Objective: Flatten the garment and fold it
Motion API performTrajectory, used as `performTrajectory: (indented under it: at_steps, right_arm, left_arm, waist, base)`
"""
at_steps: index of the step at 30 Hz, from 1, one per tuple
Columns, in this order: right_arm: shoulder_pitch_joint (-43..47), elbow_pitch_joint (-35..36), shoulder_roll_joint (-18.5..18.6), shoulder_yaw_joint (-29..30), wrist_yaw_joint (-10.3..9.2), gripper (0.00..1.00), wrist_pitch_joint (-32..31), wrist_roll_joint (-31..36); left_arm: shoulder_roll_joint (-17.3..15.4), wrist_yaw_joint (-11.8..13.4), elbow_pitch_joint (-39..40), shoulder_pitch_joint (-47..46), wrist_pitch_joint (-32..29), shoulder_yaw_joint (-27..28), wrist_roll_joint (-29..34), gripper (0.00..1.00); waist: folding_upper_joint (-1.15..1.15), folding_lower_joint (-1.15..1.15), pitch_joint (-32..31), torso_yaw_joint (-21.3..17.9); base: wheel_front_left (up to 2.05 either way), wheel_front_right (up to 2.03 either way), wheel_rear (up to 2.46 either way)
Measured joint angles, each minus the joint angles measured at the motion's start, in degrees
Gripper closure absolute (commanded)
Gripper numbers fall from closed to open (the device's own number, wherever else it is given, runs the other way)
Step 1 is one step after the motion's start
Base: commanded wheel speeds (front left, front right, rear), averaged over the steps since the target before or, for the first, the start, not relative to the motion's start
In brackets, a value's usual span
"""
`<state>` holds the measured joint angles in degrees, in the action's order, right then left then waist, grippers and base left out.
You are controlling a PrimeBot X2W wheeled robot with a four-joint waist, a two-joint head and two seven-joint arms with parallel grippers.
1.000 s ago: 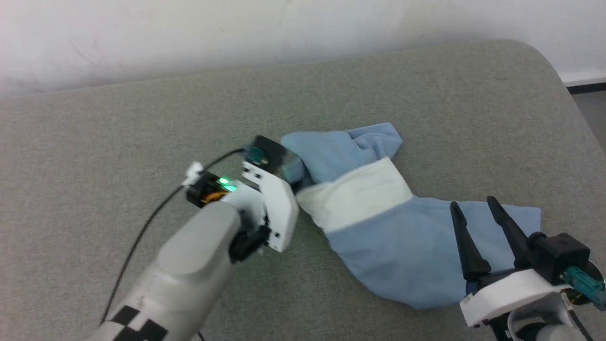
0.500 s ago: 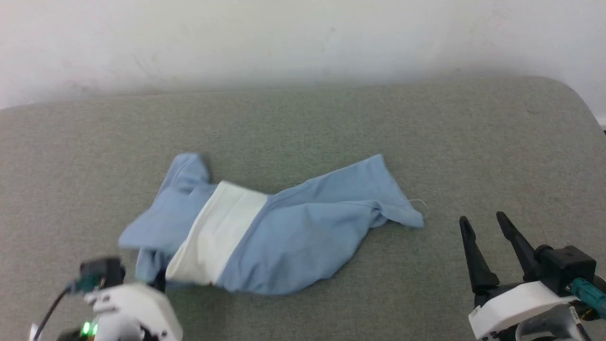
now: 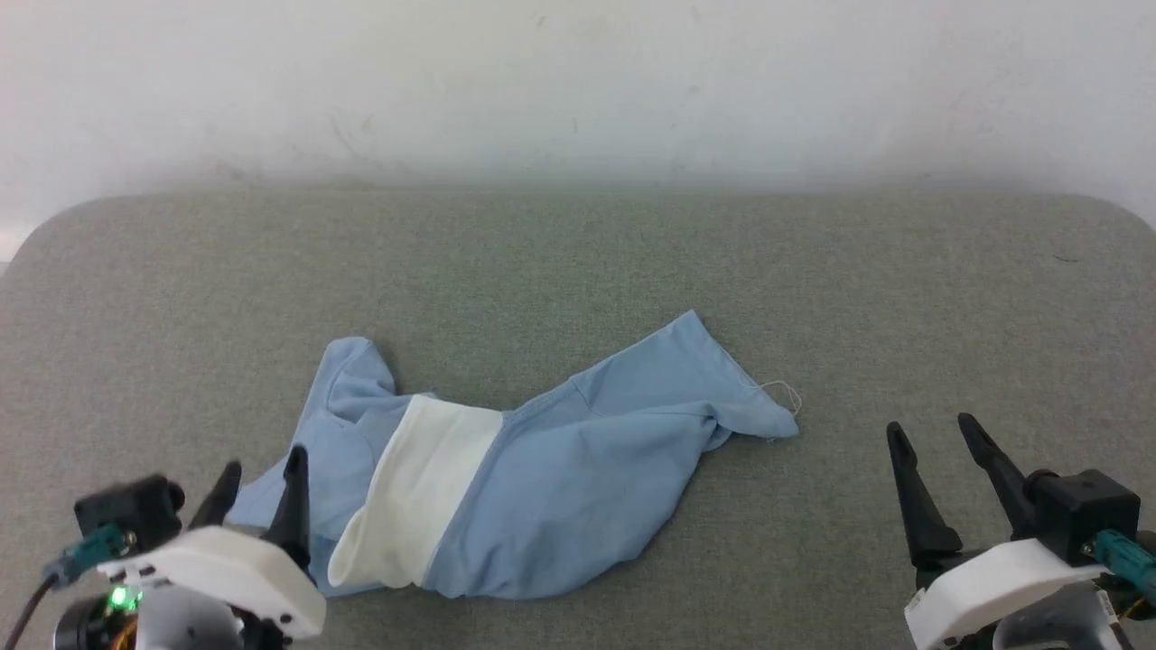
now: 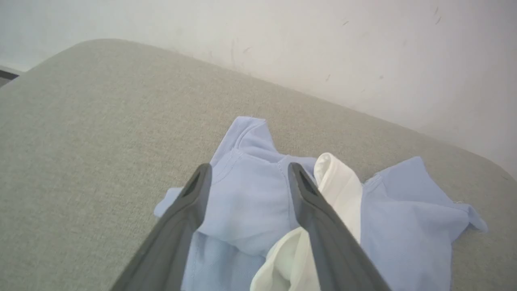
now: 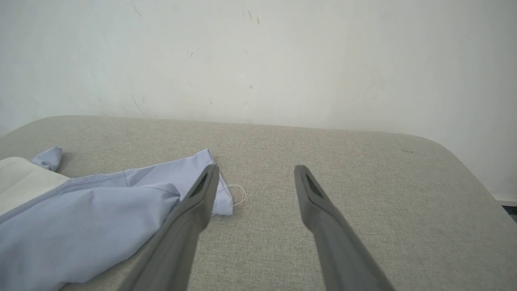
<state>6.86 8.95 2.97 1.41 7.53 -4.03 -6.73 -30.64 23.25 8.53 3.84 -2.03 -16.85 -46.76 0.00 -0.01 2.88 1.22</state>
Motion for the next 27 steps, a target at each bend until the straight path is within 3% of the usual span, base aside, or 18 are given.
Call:
performTrajectory:
  at_steps: [2, 6, 15, 16, 17, 18, 19, 24, 27]
  right_arm:
    - [0.00, 0.27, 0.00, 0.02, 0.00, 0.00, -0.05, 0.14]
    - [-0.02, 0.38, -0.01, -0.25, 0.00, 0.00, -0.04, 0.13]
    - [-0.64, -0.26, -0.02, -1.09, 0.00, 0.00, 0.54, 0.52]
    - [-0.63, -0.49, -0.01, -0.96, 0.00, 0.00, 0.56, 0.43]
    - [-0.62, -0.68, -0.01, -0.80, 0.00, 0.00, 0.59, 0.29]
    - [-0.61, -0.86, 0.00, -0.68, 0.00, 0.00, 0.60, 0.19]
    - [-0.60, -1.00, 0.01, -0.63, 0.00, 0.00, 0.60, 0.19]
    - [-0.64, -1.15, 0.00, -0.43, 0.00, 0.00, 0.70, 0.18]
    - [-0.65, -0.97, 0.00, 0.00, 0.00, 0.00, 0.68, 0.20]
  left_arm:
    - [-0.98, -0.32, 1.68, -2.03, -1.03, -0.83, 1.02, 0.00]
    - [-2.01, -3.50, 1.35, -6.84, -6.06, -4.79, 1.33, 0.00]
    - [-0.41, -9.72, -8.99, -11.33, -12.89, -11.39, -0.21, 0.00]
    - [-0.31, -10.45, -9.36, -11.66, -13.40, -11.80, -0.41, 0.08]
    - [-0.15, -11.20, -9.64, -12.04, -14.07, -12.39, -0.69, 0.60]
    - [-0.13, -11.66, -9.96, -12.40, -14.32, -12.90, -0.58, 0.73]
    - [-0.12, -11.83, -10.21, -12.77, -14.33, -13.17, -0.48, 1.00]
    - [0.22, -13.27, -7.95, -16.17, -12.50, -15.83, 3.67, 1.00]
    - [2.43, -15.26, -4.69, -18.94, -12.06, -19.45, 6.53, 1.00]
  waist:
    - [0.00, 0.00, 0.00, 0.14]
    - [0.00, 0.01, 0.32, -0.12]
    - [0.00, 0.01, 1.25, -3.07]
    - [0.00, 0.01, 1.35, -3.38]
    - [0.00, 0.01, 1.44, -3.64]
    - [0.00, 0.01, 1.51, -3.87]
    - [0.00, 0.01, 1.53, -4.06]
    - [0.00, 0.01, 1.30, -4.47]
    - [0.00, 0.01, 1.22, -4.06]
  base:
    - [0.00, 0.00, 0.00]
    - [0.00, 0.00, 0.00]
    - [0.00, 0.00, 0.00]
    - [0.00, 0.00, 0.00]
    - [0.00, 0.00, 0.00]
    - [0.00, 0.00, 0.00]
    - [0.00, 0.00, 0.00]
    - [0.00, 0.00, 0.00]
    - [0.00, 0.00, 0.00]
